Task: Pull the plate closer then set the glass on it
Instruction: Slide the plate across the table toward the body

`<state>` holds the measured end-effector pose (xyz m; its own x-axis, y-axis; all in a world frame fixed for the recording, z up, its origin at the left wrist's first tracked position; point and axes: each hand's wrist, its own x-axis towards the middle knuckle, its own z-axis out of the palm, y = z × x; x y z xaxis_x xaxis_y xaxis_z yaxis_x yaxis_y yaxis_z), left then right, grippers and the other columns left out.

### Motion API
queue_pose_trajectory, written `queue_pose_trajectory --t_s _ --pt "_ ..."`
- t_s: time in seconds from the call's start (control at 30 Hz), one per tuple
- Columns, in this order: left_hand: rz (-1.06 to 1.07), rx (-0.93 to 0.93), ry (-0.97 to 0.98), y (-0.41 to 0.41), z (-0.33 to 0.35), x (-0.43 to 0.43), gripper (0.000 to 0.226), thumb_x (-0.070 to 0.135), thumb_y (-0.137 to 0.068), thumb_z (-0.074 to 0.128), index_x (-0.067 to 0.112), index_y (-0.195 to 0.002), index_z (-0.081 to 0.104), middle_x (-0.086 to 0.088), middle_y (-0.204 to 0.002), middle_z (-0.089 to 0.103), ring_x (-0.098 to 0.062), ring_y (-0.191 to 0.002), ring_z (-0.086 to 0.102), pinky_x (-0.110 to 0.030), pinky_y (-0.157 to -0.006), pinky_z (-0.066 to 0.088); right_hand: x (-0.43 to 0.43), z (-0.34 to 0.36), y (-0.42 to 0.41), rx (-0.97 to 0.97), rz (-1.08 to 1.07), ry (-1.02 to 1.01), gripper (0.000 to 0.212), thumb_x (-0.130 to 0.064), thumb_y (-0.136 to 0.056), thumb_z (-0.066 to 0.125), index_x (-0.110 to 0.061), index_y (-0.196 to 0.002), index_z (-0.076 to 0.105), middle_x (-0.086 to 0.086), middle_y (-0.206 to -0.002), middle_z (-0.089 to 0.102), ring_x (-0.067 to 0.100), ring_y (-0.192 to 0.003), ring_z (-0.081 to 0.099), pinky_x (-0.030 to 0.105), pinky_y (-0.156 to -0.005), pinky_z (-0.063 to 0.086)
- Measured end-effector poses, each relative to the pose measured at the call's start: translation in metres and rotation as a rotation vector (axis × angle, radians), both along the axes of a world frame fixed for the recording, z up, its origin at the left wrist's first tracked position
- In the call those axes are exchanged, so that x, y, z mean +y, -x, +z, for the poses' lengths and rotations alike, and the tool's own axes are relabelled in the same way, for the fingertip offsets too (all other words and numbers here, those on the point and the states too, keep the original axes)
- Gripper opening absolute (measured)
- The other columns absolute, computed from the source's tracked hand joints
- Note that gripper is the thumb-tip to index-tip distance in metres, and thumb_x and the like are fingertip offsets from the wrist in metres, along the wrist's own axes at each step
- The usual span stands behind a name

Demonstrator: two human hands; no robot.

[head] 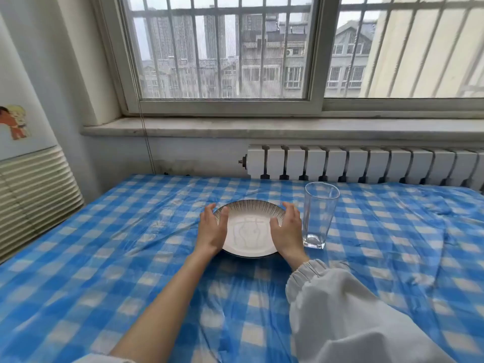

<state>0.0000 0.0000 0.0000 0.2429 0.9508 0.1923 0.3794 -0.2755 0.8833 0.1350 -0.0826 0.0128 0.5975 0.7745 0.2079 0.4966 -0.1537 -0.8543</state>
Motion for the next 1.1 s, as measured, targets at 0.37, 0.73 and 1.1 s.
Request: queue_pose_trajectory --t_s 0.37,0.73,1.1 --pt "0.026 -0.092 0.049 -0.003 0.005 -0.006 0.052 0.044 -0.091 0.031 0.008 -0.128 0.033 -0.016 -0.138 0.04 -0.029 -0.125 0.038 -0.043 -0.104 0.03 0.0 0.004 -0.002 0.061 -0.047 0.053 0.054 0.004 -0.082 0.047 -0.009 -0.133 0.035 0.018 -0.135 0.043 0.031 -0.121 0.044 0.035 -0.101 0.035" --pt "0.158 -0.238 0.043 0.0 0.021 -0.019 0.042 0.037 -0.092 0.028 0.008 -0.119 0.041 -0.015 -0.124 0.051 -0.017 -0.096 0.039 -0.032 -0.082 0.028 -0.008 0.021 0.005 0.178 -0.089 -0.009 0.047 0.004 -0.088 0.038 -0.007 -0.134 0.035 0.015 -0.139 0.043 0.03 -0.124 0.044 0.037 -0.103 0.039" --pt "0.155 -0.251 0.003 0.022 0.033 -0.047 0.042 0.036 -0.093 0.025 0.008 -0.12 0.041 -0.008 -0.116 0.05 -0.013 -0.094 0.036 -0.03 -0.082 0.024 -0.039 0.033 0.021 0.23 0.01 -0.051 0.048 0.0 -0.086 0.04 -0.008 -0.133 0.035 0.015 -0.138 0.042 0.027 -0.123 0.043 0.031 -0.099 0.038"
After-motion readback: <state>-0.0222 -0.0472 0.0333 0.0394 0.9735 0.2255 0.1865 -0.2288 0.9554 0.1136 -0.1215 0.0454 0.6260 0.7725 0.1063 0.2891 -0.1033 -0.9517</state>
